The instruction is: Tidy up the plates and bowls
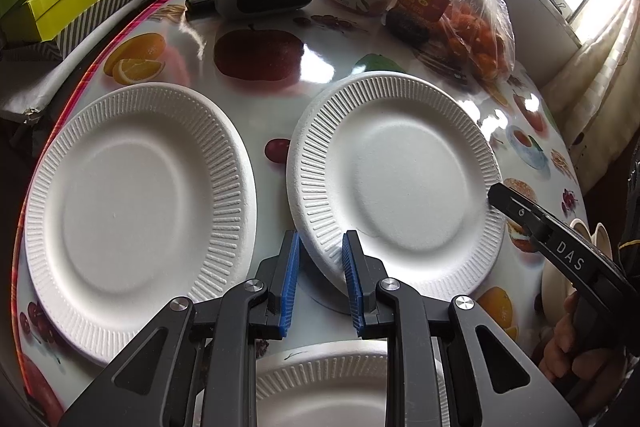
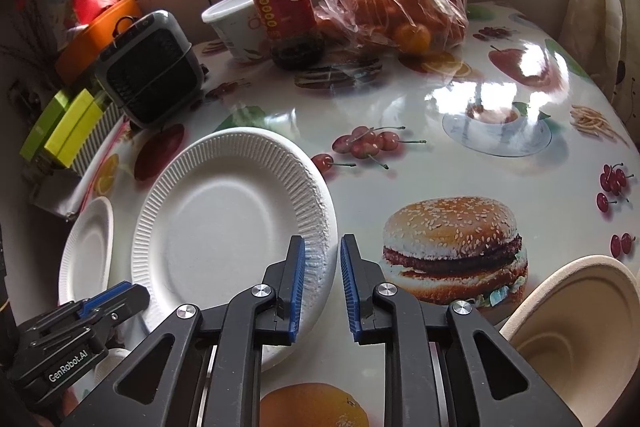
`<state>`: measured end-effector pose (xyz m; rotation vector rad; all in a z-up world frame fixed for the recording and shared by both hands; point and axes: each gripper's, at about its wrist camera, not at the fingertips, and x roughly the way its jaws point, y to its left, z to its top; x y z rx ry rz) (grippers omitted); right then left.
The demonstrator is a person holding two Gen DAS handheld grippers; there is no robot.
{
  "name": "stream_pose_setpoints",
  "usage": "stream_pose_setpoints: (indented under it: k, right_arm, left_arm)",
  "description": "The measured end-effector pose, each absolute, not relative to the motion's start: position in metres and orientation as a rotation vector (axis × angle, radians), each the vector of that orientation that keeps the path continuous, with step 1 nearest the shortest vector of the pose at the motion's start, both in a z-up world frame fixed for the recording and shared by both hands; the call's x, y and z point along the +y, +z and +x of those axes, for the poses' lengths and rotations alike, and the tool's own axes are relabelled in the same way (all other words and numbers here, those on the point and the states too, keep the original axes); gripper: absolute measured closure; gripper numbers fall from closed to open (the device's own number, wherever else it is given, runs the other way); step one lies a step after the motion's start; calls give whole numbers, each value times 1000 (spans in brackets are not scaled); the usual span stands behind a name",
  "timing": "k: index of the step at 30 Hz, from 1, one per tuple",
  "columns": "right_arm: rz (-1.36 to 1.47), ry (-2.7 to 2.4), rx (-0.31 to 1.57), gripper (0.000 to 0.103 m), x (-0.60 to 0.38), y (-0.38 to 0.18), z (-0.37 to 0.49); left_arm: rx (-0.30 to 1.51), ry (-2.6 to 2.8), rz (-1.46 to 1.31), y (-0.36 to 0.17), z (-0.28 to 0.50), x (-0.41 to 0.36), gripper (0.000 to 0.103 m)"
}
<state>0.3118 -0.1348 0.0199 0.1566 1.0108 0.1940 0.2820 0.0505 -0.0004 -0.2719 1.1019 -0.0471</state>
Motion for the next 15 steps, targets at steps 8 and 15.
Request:
stream_pose_setpoints:
  k: [8, 15]
  right_arm:
    - [174, 208, 1002, 86, -138, 18, 312]
    - [183, 209, 992, 87, -140, 23, 306]
  left_arm:
    - [1102, -44, -270, -1, 281, 51, 80]
    - [1092, -49, -270, 4, 279, 49, 80]
